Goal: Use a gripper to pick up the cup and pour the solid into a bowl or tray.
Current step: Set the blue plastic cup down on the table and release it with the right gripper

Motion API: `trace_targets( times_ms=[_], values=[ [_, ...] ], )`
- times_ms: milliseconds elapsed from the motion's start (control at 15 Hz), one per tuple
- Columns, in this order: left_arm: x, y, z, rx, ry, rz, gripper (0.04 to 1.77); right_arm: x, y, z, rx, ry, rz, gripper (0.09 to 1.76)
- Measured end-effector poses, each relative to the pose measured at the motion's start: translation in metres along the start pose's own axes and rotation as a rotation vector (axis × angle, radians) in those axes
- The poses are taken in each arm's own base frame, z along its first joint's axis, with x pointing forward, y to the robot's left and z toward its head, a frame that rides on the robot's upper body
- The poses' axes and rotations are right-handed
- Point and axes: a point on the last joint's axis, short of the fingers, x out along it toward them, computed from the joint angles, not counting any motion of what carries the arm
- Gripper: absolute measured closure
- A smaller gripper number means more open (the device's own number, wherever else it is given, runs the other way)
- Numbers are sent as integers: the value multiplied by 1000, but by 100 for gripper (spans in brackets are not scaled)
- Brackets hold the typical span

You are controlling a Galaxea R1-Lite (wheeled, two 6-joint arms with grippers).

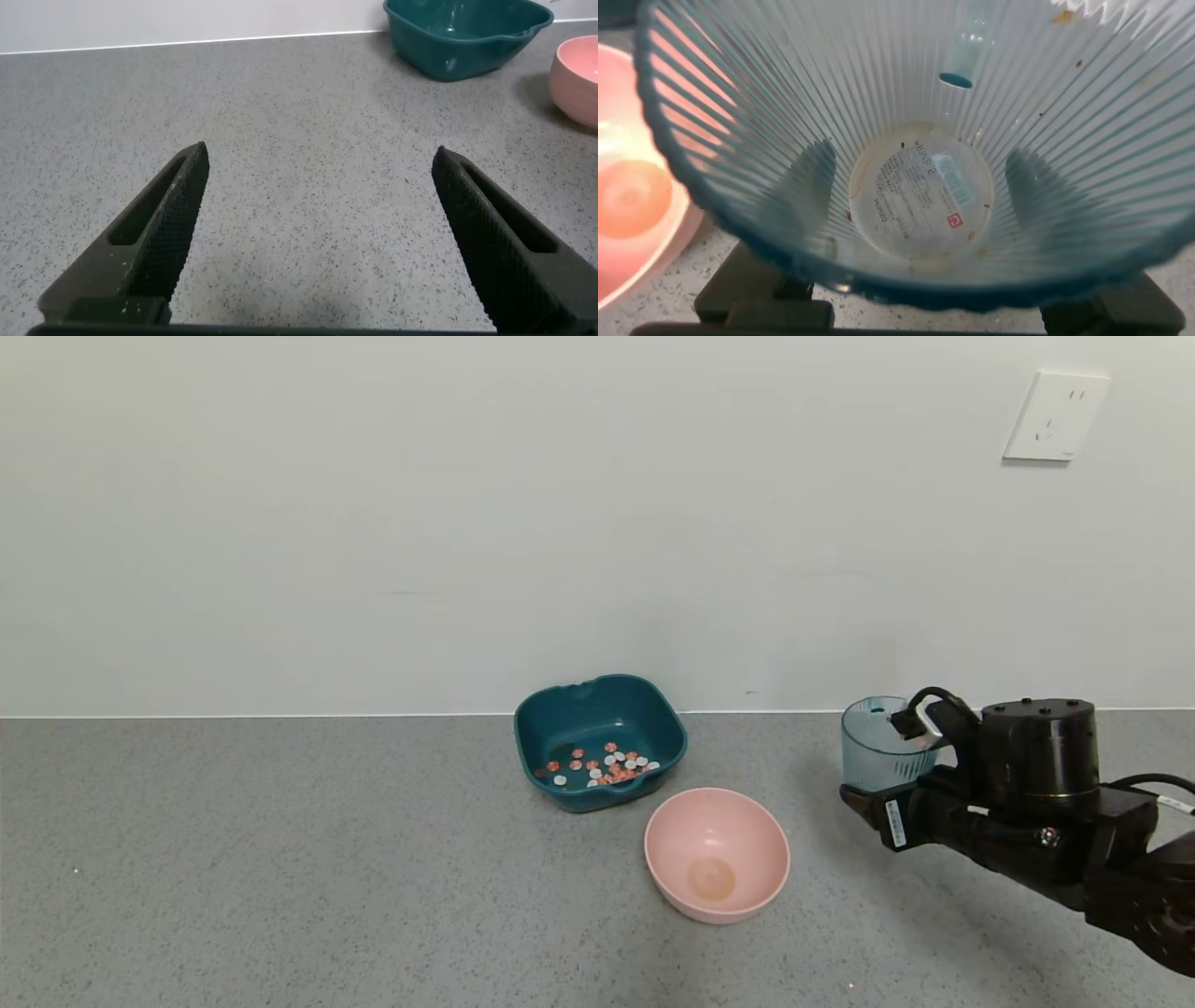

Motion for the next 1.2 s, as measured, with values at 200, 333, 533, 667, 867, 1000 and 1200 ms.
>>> trace_targets(
  times_ms=[200, 333, 533, 667, 867, 1000, 1200],
  values=[
    [0, 0, 0, 0, 0, 0, 9, 9, 3, -11, -7, 37, 4, 56],
    [0, 0, 0, 0, 0, 0, 9, 14, 4, -17, -13, 64, 7, 56],
    [0, 0, 0, 0, 0, 0, 9, 20, 6, -24, -17, 91, 7, 56],
    [0, 0, 0, 0, 0, 1, 9, 23, 7, -28, -21, 108, 9, 56],
    [0, 0, 0, 0, 0, 0, 9, 27, 11, -33, -24, 97, 16, 56],
    [0, 0, 0, 0, 0, 0, 9, 31, 15, -36, -22, 74, 22, 56],
    [0, 0, 0, 0, 0, 0, 9, 36, 18, -44, -23, 62, 26, 56]
  ],
)
